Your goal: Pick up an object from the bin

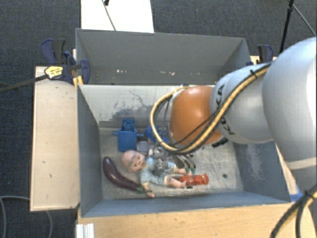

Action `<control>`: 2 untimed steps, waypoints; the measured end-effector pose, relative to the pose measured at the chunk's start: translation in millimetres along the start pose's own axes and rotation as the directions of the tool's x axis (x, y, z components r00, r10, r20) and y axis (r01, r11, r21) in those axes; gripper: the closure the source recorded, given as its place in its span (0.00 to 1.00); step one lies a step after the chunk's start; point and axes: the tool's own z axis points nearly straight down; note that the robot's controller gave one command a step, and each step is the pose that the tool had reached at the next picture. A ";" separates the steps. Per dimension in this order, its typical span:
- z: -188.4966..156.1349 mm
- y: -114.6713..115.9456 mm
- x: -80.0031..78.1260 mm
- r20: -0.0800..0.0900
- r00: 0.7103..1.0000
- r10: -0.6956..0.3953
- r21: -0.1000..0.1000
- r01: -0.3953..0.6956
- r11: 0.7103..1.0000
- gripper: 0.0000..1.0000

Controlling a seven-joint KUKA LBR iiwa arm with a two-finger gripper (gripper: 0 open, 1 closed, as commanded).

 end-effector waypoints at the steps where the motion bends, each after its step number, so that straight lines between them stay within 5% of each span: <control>1: -185.8 -2.6 -10.9 -0.008 0.999 0.034 0.003 -0.034 0.999 1.00; 2: -181.1 -2.6 -9.5 -0.016 0.999 0.036 0.004 -0.036 0.999 1.00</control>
Offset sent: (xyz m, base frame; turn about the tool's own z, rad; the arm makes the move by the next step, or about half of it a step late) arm 0.0000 0.0000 0.0000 0.0000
